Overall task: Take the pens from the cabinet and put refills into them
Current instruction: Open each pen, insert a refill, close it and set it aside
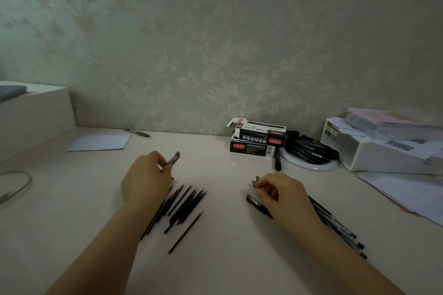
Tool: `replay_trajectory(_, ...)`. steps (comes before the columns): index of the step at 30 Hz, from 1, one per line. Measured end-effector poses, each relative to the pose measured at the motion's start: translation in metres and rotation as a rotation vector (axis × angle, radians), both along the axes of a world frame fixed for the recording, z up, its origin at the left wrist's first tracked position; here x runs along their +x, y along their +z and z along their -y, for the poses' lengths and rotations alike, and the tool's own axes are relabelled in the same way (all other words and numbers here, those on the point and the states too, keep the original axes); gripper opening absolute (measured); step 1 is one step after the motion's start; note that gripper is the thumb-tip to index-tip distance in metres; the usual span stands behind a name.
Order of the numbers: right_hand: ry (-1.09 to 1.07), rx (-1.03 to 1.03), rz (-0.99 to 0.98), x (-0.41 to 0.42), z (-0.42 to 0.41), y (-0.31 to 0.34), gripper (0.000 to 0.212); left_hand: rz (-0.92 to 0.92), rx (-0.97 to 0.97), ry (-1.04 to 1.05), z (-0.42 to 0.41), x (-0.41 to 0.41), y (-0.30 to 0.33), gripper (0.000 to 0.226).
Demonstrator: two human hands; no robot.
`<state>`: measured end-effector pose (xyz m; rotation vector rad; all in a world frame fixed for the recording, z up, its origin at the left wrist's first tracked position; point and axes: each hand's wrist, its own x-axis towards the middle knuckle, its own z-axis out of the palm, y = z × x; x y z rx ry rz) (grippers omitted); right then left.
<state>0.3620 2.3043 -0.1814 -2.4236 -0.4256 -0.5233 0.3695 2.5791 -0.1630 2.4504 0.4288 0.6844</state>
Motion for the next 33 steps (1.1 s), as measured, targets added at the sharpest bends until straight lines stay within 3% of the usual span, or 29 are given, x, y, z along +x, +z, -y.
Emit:
replay_trajectory(8, -0.039, -0.163, -0.102, -0.004, 0.001, 0.003, 0.014, -0.277, 0.047, 0.047, -0.021, 0.002, -0.010, 0.014)
replay_trajectory(18, -0.080, -0.269, -0.167, -0.009, -0.004, 0.006, 0.012, -0.365, 0.105, 0.071, -0.015, 0.000, -0.007, 0.021)
replay_trajectory(20, -0.091, -0.192, -0.158, -0.008, -0.003, 0.009, 0.010, -0.388, 0.219, 0.146, -0.007, -0.002, -0.005, 0.032)
replay_trajectory(22, -0.097, -0.003, -0.154, -0.009, -0.003, 0.014, 0.013, -0.261, 0.243, 0.108, 0.005, -0.003, -0.002, 0.034)
replay_trajectory(24, -0.078, 0.189, -0.198, -0.009, -0.005, 0.018, 0.013, -0.045, 0.096, -0.100, 0.023, -0.005, 0.000, 0.028)
replay_trajectory(26, -0.046, 0.314, -0.297, -0.009, -0.008, 0.021, 0.015, 0.040, -0.054, -0.332, 0.044, -0.009, -0.001, 0.022)
replay_trajectory(31, 0.091, 0.717, -0.560, -0.009, -0.013, 0.020, 0.025, -0.136, -0.370, -0.796, 0.086, -0.021, -0.004, 0.045)
replay_trajectory(33, 0.152, 0.823, -0.626, -0.010, -0.014, 0.019, 0.023, -0.195, -0.439, -0.873, 0.090, -0.023, -0.006, 0.040)
